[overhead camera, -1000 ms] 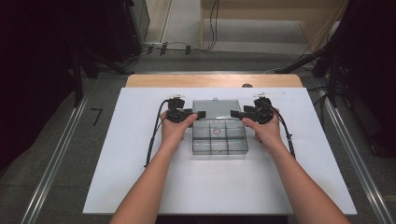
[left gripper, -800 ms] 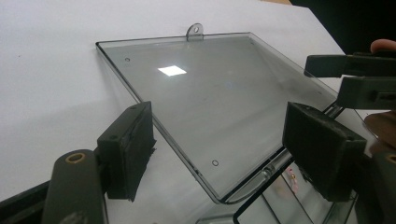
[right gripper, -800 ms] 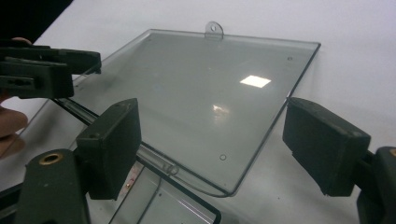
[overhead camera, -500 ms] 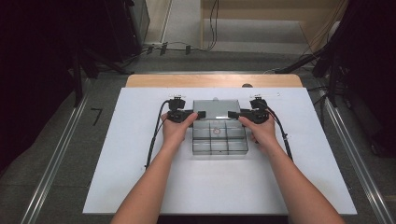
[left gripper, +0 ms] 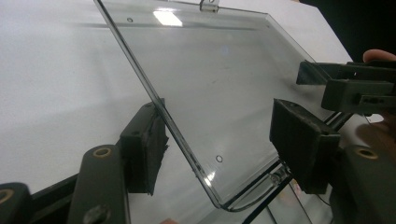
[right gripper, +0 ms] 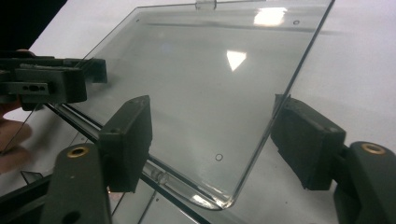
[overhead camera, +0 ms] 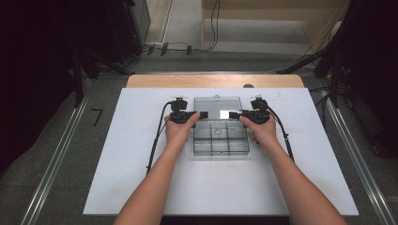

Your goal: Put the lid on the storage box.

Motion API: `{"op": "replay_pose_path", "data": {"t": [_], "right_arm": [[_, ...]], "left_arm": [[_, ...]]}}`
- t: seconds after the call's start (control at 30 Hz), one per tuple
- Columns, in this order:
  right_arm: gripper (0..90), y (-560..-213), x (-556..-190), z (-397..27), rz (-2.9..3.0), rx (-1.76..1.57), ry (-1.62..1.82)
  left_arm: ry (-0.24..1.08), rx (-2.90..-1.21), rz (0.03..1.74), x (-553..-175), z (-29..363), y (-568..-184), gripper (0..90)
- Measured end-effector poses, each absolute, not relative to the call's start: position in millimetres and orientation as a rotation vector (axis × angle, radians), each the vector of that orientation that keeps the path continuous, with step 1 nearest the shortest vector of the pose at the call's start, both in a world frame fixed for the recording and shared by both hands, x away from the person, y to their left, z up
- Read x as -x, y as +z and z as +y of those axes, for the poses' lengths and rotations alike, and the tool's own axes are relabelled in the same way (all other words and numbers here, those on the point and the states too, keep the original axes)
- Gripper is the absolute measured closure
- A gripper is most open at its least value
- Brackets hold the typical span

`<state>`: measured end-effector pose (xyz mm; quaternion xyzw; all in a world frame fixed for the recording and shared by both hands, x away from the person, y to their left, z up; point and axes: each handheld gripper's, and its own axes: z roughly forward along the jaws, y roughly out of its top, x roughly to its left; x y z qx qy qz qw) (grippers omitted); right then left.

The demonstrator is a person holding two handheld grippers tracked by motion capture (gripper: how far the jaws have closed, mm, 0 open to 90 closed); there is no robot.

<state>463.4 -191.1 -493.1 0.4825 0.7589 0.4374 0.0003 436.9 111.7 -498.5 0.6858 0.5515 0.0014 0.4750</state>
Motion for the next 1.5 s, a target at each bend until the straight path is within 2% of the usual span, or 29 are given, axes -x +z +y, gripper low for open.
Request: {"op": "replay_pose_path", "data": {"t": [0.4,0.73,1.0,1.2,1.37,1.5], "right_arm": [[51.0,-478.1,-455.3,-196.8,2.326,-1.388,1.382],[65.6,-473.0,-444.6,-208.1,2.296,-1.281,1.447],[71.5,-474.1,-439.2,-213.8,2.277,-1.212,1.497],[71.5,-473.9,-435.3,-212.6,2.262,-1.168,1.480],[71.4,-473.7,-432.9,-211.6,2.251,-1.134,1.461],[71.5,-473.7,-431.3,-211.5,2.247,-1.109,1.453]], "left_arm": [[0.077,-1.672,1.289,-430.8,116.0,-484.6,56.1],[0.129,-1.681,1.219,-424.8,117.8,-477.5,64.7],[0.138,-1.694,1.160,-423.7,118.3,-476.2,61.9],[0.182,-1.702,1.123,-426.5,113.7,-468.8,48.3],[0.217,-1.632,1.143,-430.5,118.1,-455.8,47.9],[0.231,-1.634,1.128,-430.1,118.3,-451.9,53.7]]}}
